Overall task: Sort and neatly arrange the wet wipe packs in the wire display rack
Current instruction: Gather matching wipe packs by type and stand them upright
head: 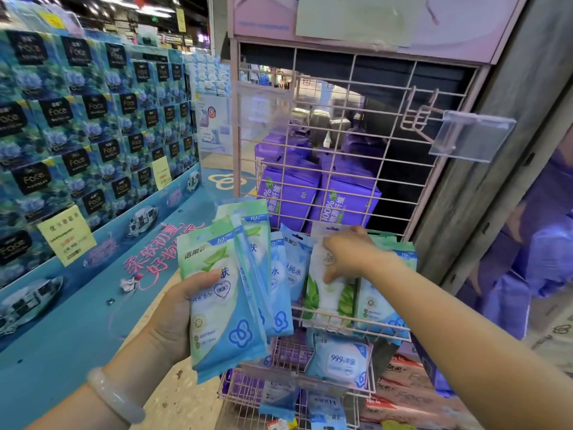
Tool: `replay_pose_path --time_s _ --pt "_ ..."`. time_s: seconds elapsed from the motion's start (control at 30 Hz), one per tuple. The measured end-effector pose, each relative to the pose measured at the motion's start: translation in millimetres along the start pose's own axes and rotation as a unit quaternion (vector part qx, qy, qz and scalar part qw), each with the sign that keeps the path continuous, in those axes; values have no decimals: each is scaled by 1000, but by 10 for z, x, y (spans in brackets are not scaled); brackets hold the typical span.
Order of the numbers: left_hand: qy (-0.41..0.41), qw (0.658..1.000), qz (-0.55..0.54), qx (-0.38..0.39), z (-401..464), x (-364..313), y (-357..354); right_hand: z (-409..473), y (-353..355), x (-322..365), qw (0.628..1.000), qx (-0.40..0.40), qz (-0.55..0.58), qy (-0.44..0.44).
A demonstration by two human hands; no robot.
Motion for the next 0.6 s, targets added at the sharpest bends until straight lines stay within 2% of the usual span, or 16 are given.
replay_pose_path --time_s 0.13,0.27,0.4,0.47,0.6 --pt "-8 1000 3 -8 -7 -22 41 -17 84 -31 1000 -6 10 15" --pt "-7 1000 5 -8 5 -14 37 67 262 -167 999 -46 22 2" --pt "-5 1000 3 -4 25 38 1 85 180 -101 999 -12 -32 10" --pt "-2 1000 1 -1 33 65 -22 31 114 -99 1000 -13 -23 5" --pt "8 1000 7 6 42 96 -42 -221 215 -453 979 -165 83 -90"
Point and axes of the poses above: each hand's wrist, its own z-axis towards the middle knuckle, its own y-axis out of the back of the hand, x = y × z, the point moved 3 cm from there along z, towards the middle knuckle, and after that the axes turned 10 degrees about -x, right-handed, at the moved point
